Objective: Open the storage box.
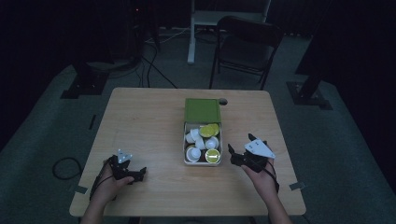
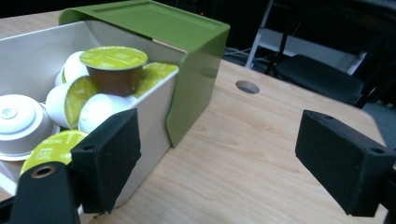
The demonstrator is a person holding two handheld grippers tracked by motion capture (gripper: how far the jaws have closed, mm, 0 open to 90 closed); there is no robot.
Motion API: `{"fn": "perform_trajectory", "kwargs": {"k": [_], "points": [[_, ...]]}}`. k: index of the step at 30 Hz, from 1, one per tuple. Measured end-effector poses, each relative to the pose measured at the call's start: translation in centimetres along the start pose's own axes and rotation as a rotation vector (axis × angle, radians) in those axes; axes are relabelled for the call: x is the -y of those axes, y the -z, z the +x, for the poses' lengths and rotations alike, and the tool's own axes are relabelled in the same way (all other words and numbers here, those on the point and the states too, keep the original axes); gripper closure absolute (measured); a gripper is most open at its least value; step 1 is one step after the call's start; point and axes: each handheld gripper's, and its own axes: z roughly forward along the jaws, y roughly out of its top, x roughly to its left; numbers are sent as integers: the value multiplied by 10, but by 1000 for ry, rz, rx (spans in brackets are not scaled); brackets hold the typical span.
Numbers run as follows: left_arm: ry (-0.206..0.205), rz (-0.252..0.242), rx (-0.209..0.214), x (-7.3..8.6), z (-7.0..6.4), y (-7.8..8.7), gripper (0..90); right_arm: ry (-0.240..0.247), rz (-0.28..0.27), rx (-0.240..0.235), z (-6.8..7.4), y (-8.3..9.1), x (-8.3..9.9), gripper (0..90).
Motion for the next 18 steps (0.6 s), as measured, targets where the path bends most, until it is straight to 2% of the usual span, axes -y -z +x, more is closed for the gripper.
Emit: {"fn": "perform_trajectory", "kwargs": {"k": [11,18], "points": [[2,-2,0,0,0,0,2,-89,38,45,-24,2,20,136],[2,-2,0,0,0,0,2,-116,82,58,-36,0,35,134]]}}
